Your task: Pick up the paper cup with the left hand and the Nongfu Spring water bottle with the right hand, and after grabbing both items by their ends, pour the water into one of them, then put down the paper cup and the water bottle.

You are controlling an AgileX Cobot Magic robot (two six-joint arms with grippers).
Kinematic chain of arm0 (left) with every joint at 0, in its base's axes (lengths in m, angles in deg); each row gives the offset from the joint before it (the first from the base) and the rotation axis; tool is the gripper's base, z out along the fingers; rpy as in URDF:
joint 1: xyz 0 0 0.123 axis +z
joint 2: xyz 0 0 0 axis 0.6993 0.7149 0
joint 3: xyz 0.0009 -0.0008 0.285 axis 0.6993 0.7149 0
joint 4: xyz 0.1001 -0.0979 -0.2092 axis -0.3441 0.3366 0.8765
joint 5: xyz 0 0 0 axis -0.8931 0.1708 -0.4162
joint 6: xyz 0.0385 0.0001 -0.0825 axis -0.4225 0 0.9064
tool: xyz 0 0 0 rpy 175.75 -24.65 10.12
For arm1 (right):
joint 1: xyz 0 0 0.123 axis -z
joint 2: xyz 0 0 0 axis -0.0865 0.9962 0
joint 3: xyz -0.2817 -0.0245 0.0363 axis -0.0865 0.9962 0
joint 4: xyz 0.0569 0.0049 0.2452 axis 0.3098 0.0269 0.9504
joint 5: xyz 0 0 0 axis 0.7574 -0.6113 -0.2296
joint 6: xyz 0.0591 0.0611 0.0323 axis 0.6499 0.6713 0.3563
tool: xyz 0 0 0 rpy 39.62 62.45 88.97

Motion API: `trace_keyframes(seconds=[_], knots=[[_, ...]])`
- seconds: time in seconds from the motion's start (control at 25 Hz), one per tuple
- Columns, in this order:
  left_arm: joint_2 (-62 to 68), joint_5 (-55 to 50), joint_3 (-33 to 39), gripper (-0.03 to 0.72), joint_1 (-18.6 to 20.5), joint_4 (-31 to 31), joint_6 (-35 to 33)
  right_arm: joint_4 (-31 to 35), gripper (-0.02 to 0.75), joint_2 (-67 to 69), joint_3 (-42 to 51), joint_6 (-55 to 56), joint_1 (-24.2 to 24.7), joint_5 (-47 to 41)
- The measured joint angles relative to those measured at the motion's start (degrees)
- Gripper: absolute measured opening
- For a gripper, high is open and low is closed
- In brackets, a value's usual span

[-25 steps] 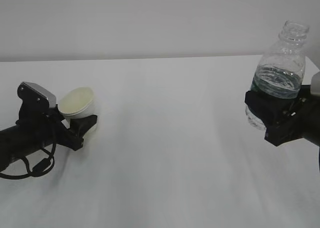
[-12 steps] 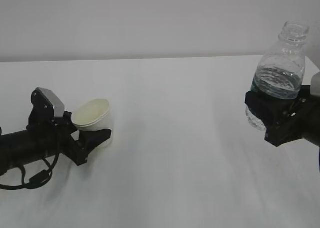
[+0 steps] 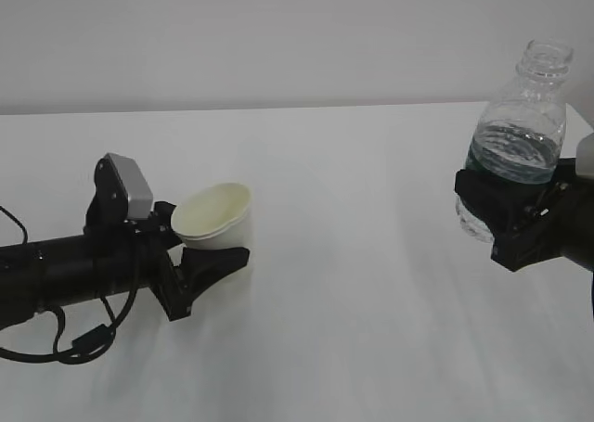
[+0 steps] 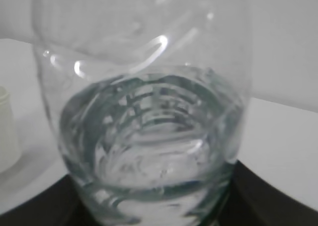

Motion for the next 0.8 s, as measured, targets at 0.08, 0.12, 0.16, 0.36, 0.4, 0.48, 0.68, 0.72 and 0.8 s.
trace_keyframes(seconds=[0.08, 0.12, 0.16, 0.36, 0.4, 0.48, 0.68, 0.72, 0.8], knots=[[0.0, 0.0, 0.0, 0.465, -1.84, -0.61, 0.0, 0.0, 0.423, 0.0, 0.0, 0.0, 0.0, 0.0], [0.0, 0.0, 0.0, 0.465, -2.56, -0.9, 0.0, 0.0, 0.423, 0.0, 0.0, 0.0, 0.0, 0.0], [0.0, 0.0, 0.0, 0.465, -3.4, -1.16, 0.0, 0.0, 0.423, 0.0, 0.0, 0.0, 0.0, -0.1], [0.0, 0.0, -1.08, 0.465, -6.2, -3.95, 1.66, 0.0, 0.423, 0.0, 0.0, 0.0, 0.0, -0.1], [0.0, 0.0, -1.82, 0.465, -6.45, -4.97, 2.73, 0.0, 0.423, 0.0, 0.0, 0.0, 0.0, -0.1], [0.0, 0.0, -3.27, 0.465, -6.95, -7.82, 5.42, 0.0, 0.423, 0.0, 0.0, 0.0, 0.0, -0.1], [0.0, 0.0, -6.06, 0.464, -8.23, -12.13, 10.25, 0.0, 0.423, 0.0, 0.0, -0.23, 0.0, -0.21], [0.0, 0.0, -6.62, 0.463, -8.62, -12.28, 10.76, 0.0, 0.423, 0.0, 0.0, -0.24, 0.0, -0.46], [0.0, 0.0, -7.58, 0.463, -9.53, -12.54, 11.84, 0.0, 0.423, 0.0, 0.0, -0.48, 0.0, -0.85]])
